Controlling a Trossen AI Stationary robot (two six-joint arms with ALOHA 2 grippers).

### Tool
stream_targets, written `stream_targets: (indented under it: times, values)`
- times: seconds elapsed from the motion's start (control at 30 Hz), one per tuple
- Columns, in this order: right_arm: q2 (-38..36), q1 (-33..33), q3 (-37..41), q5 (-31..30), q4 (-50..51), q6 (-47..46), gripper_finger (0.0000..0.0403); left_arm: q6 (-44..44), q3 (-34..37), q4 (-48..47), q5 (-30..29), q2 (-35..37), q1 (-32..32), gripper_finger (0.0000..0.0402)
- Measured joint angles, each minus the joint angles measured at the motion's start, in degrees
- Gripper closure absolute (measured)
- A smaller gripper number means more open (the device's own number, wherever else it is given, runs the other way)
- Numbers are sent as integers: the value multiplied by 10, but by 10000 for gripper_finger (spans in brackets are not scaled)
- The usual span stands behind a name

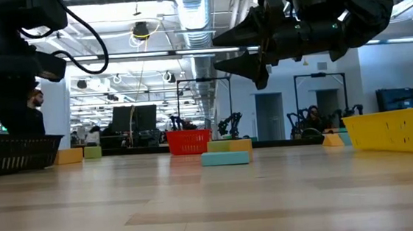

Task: Sort & place blocks by color
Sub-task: Put the yellow block into the yellow bin

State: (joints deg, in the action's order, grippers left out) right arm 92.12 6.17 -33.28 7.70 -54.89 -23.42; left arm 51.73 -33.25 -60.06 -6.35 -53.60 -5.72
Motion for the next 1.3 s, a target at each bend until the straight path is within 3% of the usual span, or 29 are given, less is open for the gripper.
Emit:
stream_targets:
  times: [0.17,0.3,0.4,0.53,0.7,0.8,0.97,1.3]
  values:
    - [0,0,0,0,0,0,121,-75,-49,-1,33,0,24,154]
    - [0,0,0,0,1,0,121,-168,-104,28,-15,0,38,153]
    - [0,-4,0,0,10,0,121,-293,-118,136,-60,0,43,153]
    - [0,-7,0,0,20,0,121,-479,-102,336,-66,-6,54,153]
    - [0,-15,0,0,33,0,121,-583,-86,501,-65,-47,86,152]
    - [0,-22,0,0,43,0,121,-596,-86,502,-90,-77,116,152]
    - [0,-33,0,0,64,0,121,-539,-86,463,-134,-124,201,152]
    - [0,-31,0,0,82,0,121,-331,-168,121,-109,-191,361,152]
